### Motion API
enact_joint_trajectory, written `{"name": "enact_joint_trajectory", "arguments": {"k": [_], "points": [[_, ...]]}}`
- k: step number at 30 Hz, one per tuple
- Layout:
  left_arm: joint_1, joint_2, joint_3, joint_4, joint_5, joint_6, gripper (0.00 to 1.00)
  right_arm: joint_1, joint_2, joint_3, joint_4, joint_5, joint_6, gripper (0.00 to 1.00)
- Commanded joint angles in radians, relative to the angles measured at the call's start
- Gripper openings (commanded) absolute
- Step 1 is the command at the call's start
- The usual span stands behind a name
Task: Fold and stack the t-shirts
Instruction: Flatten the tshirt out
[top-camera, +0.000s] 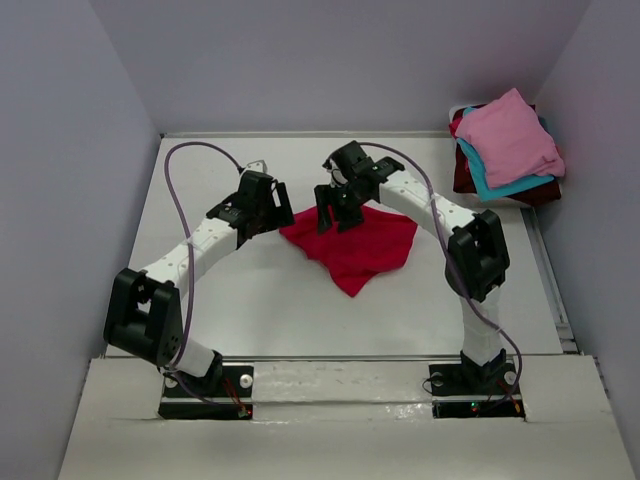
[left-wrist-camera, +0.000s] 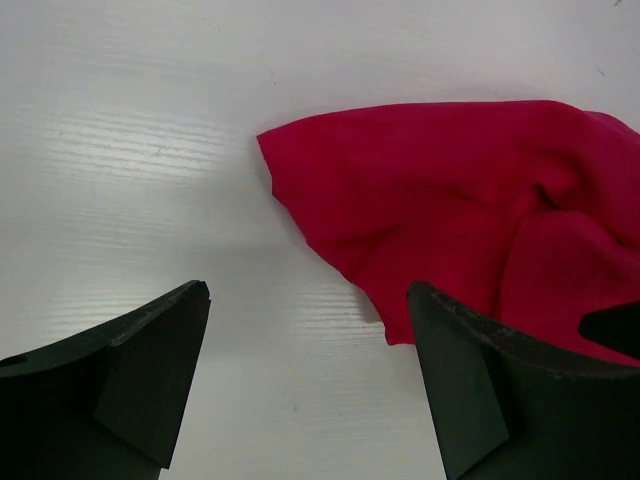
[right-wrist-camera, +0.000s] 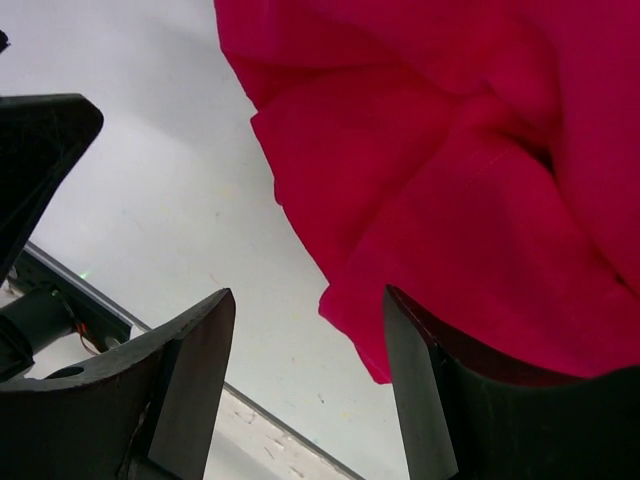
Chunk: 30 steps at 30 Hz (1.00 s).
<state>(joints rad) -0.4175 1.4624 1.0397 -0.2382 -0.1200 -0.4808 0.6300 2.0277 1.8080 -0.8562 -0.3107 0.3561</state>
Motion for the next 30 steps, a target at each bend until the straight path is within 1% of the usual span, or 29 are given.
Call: {"name": "enact_joint_trajectory", "arguments": {"k": [1, 6, 10, 14, 15, 21, 25, 30], "points": [[-0.003, -0.033, 0.005, 0.030, 0.022, -0.030, 0.92, 0.013, 0.046, 0.082, 0.029, -0.019, 0.011, 0.66], [-0.003, -0.030, 0.019, 0.033, 0.036, -0.045, 0.92, 0.060, 0.143, 0.146, 0.013, -0.028, 0.004, 0.64], [-0.003, -0.043, 0.029, 0.031, 0.007, -0.044, 0.92, 0.085, 0.186, 0.203, -0.015, -0.004, 0.000, 0.63], [0.009, -0.054, 0.075, 0.004, -0.024, -0.028, 0.93, 0.085, 0.178, 0.180, -0.017, 0.015, -0.012, 0.63], [0.032, -0.072, 0.097, 0.011, -0.030, -0.024, 0.94, 0.085, 0.178, 0.166, -0.014, 0.013, -0.017, 0.63], [0.072, -0.074, 0.154, 0.019, -0.021, -0.010, 0.94, 0.085, 0.177, 0.148, -0.015, 0.019, -0.016, 0.63], [0.137, -0.109, 0.161, 0.060, 0.020, -0.012, 0.95, 0.094, 0.177, 0.136, -0.023, 0.041, -0.026, 0.63], [0.172, -0.142, 0.175, 0.109, 0.088, -0.016, 0.95, 0.094, 0.183, 0.123, -0.018, 0.042, -0.023, 0.63]]}}
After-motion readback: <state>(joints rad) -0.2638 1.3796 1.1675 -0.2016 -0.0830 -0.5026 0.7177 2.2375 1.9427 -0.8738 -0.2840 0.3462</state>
